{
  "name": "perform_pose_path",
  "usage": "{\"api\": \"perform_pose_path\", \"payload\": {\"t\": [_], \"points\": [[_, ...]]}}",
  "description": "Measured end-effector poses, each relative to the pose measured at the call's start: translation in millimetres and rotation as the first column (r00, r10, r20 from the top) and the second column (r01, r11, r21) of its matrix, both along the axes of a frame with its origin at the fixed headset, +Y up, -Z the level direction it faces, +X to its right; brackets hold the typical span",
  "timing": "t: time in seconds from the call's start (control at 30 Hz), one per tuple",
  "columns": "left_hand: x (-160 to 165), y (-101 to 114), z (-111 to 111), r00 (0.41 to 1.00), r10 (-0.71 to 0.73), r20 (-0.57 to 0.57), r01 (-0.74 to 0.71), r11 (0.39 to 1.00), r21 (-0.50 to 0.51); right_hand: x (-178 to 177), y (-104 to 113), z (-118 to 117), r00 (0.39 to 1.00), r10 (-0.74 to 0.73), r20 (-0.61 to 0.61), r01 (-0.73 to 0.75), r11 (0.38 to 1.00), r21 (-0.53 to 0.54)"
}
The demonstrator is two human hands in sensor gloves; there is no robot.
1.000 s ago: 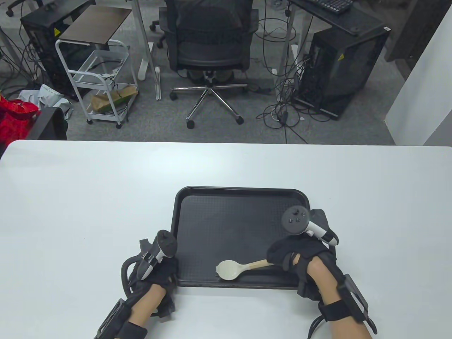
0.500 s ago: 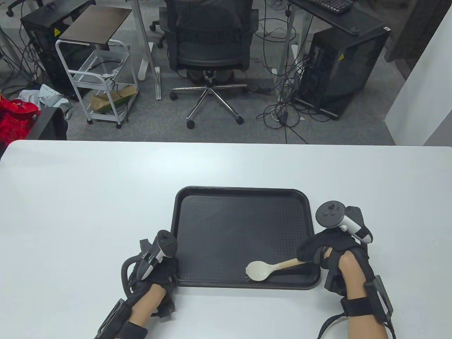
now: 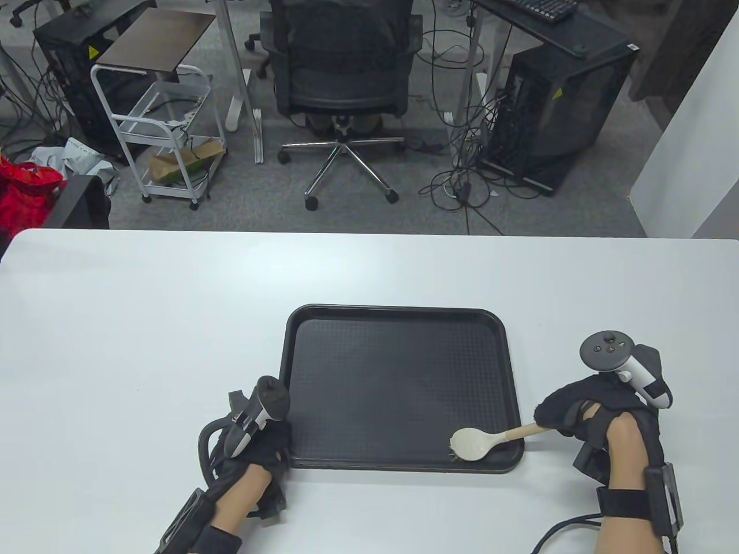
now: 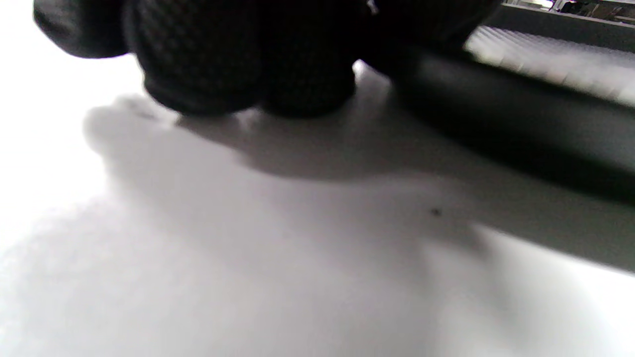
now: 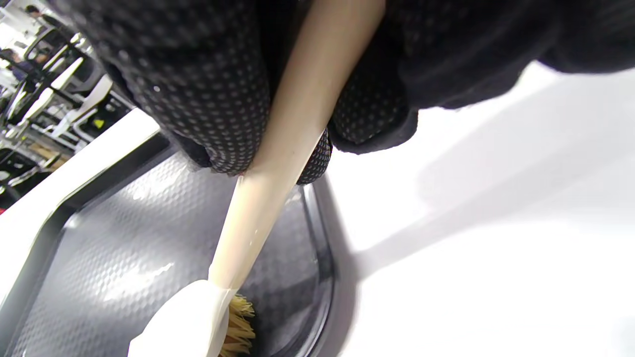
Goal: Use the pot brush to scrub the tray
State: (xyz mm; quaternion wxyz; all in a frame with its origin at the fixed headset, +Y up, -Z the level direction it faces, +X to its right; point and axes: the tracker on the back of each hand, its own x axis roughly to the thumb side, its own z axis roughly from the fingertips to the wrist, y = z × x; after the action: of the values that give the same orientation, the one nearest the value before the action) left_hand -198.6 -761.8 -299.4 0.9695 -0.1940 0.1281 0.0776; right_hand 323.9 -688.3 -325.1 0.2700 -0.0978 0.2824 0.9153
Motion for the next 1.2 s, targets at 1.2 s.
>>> {"api": "perform_pose_path", "payload": {"t": [1.2], "points": [[-23,2,-84,0.966,-0.014,-0.260,0.008,1.000,-0.026,0,-17,-19,0.771,-0.620,0.147,0.517,0.744,0.423]]}}
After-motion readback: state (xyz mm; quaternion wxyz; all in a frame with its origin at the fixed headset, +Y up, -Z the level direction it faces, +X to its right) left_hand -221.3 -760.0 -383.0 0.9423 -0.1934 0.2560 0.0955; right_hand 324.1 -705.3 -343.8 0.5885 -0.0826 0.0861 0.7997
